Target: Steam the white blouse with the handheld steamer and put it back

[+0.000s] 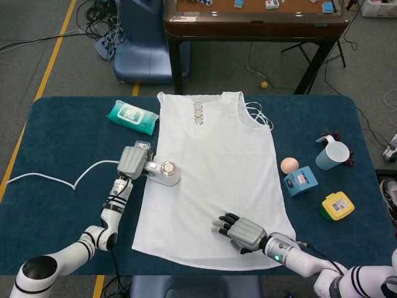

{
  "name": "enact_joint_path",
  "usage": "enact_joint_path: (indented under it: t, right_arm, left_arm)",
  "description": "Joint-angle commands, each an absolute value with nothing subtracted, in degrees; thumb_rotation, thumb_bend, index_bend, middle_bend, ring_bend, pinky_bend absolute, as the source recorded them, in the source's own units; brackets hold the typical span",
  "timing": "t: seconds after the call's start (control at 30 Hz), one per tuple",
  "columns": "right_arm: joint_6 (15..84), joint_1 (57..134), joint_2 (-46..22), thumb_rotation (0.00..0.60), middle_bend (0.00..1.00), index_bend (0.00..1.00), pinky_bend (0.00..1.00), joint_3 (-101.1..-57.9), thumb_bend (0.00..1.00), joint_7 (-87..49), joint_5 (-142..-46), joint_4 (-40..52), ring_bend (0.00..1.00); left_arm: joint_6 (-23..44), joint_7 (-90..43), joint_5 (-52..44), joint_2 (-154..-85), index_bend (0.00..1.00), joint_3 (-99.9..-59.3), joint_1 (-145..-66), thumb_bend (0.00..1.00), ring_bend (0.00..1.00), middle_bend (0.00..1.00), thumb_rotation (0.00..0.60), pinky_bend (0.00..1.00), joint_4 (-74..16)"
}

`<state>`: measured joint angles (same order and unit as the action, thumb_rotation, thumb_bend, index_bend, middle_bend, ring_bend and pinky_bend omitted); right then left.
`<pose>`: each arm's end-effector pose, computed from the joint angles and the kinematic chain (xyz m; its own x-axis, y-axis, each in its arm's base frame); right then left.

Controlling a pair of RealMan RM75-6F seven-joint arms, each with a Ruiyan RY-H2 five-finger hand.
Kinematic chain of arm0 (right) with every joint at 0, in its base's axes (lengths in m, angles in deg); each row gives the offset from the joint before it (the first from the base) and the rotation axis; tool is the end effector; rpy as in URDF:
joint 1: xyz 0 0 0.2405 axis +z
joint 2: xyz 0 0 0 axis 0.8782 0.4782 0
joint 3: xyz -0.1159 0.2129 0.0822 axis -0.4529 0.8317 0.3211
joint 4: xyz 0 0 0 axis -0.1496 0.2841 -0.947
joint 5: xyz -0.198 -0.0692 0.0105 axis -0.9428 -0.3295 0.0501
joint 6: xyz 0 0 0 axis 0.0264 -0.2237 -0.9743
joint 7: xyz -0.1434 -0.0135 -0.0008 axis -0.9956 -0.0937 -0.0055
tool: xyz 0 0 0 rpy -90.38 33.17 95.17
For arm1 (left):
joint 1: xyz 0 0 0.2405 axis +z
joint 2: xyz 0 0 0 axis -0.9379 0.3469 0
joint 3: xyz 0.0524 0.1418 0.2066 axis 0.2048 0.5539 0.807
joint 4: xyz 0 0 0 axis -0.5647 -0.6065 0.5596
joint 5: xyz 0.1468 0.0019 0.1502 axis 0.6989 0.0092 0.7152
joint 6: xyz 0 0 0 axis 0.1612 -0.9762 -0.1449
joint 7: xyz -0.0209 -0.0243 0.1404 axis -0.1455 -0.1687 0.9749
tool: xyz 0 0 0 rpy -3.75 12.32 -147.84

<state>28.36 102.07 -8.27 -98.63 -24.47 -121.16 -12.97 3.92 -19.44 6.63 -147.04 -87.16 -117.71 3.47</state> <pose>-0.1918 -0.2273 -0.0376 0.6443 -0.5408 0.5408 -0.7126 -0.6812 0.1678 -0.1706 0.4189 -0.0485 0.4480 0.0209 0.8938 0.8666 -0.2560 -0.4283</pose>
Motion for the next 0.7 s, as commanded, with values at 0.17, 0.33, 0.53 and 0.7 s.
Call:
enact_joint_path:
  t: [0.17, 0.33, 0.53, 0.7]
  right_arm:
    - [29.2, 101.3, -7.2, 0.6, 0.08, 0.0, 0.02, -99.2, 0.7, -25.1, -121.2, -13.9, 0.0]
    - [29.4, 100.9, -6.8, 0.6, 0.08, 0.0, 0.02, -99.3, 0.7, -25.2, -121.1, -13.9, 0.0]
    - [29.4, 100.9, -7.1, 0.6, 0.08, 0.0, 0.02, -99.2, 0.7, -24.5, -121.4, -13.5, 0.0]
    - [29.4, 101.0, -7.2, 0.6, 0.08, 0.0, 0.02, -99.1, 0.7, -24.2, -121.9, -13.6, 0.0]
  left_arm:
    - [4.6, -20.5, 6.4, -144.2, 0.9, -86.9, -115.7, 0.22, 0.6, 0.74, 0.6, 0.6, 3.4]
    - [8.1, -21.1, 7.3, -139.1, 0.89, -86.2, -112.4, 0.22, 0.6, 0.73, 0.6, 0.6, -6.1]
    - [11.7, -17.2, 8.7, -133.0, 0.89, -83.9, -108.7, 0.22, 0.6, 0.73, 0.6, 0.59, -19.7]
    - [13.2, -13.6, 10.3, -131.3, 0.89, -81.8, -107.4, 0.22, 0.6, 0.73, 0.6, 0.59, -26.5]
